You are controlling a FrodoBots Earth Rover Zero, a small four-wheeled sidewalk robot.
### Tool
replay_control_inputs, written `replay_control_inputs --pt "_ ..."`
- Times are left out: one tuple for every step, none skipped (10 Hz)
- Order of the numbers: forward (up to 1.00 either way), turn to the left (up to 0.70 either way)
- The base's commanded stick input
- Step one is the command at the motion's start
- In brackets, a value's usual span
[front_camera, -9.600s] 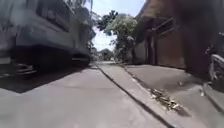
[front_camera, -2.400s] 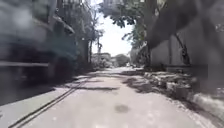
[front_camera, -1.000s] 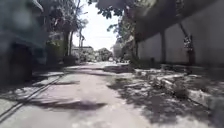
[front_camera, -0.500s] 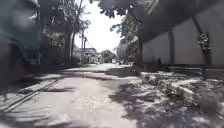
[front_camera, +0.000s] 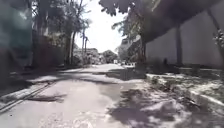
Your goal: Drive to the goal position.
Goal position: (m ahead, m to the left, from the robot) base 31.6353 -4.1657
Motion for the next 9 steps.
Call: replay_control_inputs --pt "1.0 -0.33" --pt "1.0 -0.4" --pt "1.0 -0.4" --pt "1.0 -0.4" --pt "1.0 -0.4" --pt "1.0 -0.1" --pt "1.0 0.0" --pt "1.0 0.0" --pt "1.0 0.0"
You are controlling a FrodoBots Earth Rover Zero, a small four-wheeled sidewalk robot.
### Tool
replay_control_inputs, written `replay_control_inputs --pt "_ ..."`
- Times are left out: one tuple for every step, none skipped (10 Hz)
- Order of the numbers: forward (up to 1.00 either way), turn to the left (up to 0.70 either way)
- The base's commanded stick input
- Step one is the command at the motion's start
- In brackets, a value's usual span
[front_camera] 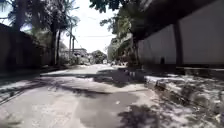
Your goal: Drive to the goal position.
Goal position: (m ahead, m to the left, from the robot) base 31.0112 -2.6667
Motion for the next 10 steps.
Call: replay_control_inputs --pt "1.0 0.0" --pt "1.0 0.0" --pt "1.0 0.0" --pt "1.0 0.0" --pt "1.0 0.0" --pt "1.0 0.0" --pt "1.0 0.0" --pt "1.0 0.0" --pt "1.0 0.0" --pt "1.0 0.0"
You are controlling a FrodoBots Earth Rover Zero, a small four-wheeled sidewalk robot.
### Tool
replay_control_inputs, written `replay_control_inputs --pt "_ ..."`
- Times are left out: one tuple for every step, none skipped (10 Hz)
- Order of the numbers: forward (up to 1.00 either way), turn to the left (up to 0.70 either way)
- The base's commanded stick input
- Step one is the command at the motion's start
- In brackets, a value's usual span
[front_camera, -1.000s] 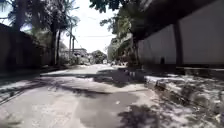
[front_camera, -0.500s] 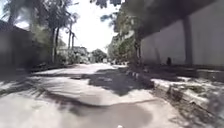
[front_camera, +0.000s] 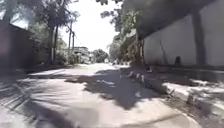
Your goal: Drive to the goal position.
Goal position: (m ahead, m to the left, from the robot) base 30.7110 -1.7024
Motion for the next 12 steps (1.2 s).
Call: replay_control_inputs --pt "1.0 0.0" --pt "1.0 0.0" --pt "1.0 0.0" --pt "1.0 0.0" --pt "1.0 0.0" --pt "1.0 0.0" --pt "1.0 0.0" --pt "1.0 0.0" --pt "1.0 0.0" --pt "1.0 0.0" --pt "1.0 0.0" --pt "1.0 0.0"
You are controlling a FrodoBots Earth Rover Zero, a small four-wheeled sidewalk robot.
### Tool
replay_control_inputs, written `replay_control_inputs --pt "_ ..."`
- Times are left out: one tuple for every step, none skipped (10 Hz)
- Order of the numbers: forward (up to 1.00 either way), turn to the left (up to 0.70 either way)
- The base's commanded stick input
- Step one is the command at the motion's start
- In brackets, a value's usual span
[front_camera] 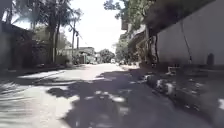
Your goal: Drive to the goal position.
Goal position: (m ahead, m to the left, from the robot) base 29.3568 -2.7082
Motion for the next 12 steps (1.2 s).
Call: replay_control_inputs --pt "1.0 0.0" --pt "1.0 0.0" --pt "1.0 0.0" --pt "1.0 0.0" --pt "1.0 0.0" --pt "1.0 0.0" --pt "1.0 0.0" --pt "1.0 0.0" --pt "1.0 0.0" --pt "1.0 0.0" --pt "1.0 0.0" --pt "1.0 0.0"
